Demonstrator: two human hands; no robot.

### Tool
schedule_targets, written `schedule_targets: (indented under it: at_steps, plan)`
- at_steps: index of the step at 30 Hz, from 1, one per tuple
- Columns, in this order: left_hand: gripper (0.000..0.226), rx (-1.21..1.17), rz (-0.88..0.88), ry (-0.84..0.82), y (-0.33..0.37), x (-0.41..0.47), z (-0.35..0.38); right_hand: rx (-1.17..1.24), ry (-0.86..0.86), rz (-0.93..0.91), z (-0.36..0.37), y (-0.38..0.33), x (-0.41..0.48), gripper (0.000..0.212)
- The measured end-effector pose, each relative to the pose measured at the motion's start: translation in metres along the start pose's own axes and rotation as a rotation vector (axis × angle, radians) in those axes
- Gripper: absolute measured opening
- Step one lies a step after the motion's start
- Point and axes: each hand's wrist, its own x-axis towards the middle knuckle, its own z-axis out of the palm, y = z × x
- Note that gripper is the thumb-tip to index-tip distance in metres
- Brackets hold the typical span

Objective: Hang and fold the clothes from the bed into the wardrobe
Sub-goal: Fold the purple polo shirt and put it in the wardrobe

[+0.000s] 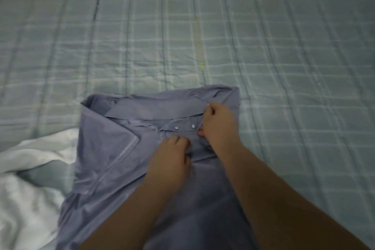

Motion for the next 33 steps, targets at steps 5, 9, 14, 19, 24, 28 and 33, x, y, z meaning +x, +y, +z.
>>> schedule_targets:
  at_steps: [5, 9, 14, 19, 24, 28, 33]
  plan:
    - [0.018, -0.012, -0.071, 0.046, -0.046, -0.024, -0.016, -0.104, -0.045, 0.069, 0.061, -0.013, -0.024, 0.037]
    - [0.025, 0.007, -0.077, 0.056, -0.049, -0.019, -0.013, -0.054, -0.078, -0.034, 0.057, -0.004, -0.042, 0.047]
    - [0.055, -0.01, 0.07, 0.121, -0.024, 0.006, -0.004, -0.328, 0.043, -0.295, 0.013, 0.037, -0.043, 0.04]
    - [0.065, 0.165, 0.189, 0.075, -0.001, 0.04, 0.011, -0.671, 0.005, -0.488, -0.013, 0.093, -0.05, 0.054]
    - [0.066, 0.345, 0.037, -0.018, 0.0, 0.068, 0.029, -0.834, -0.08, -0.586, -0.009, 0.13, -0.072, 0.061]
    - [0.068, 0.338, 0.028, -0.008, 0.003, 0.063, 0.026, -0.839, -0.089, -0.582, -0.01, 0.136, -0.071, 0.063]
    - [0.073, 0.231, 0.035, 0.029, 0.008, 0.005, 0.016, -0.773, -0.133, -0.646, -0.033, 0.119, -0.107, 0.063]
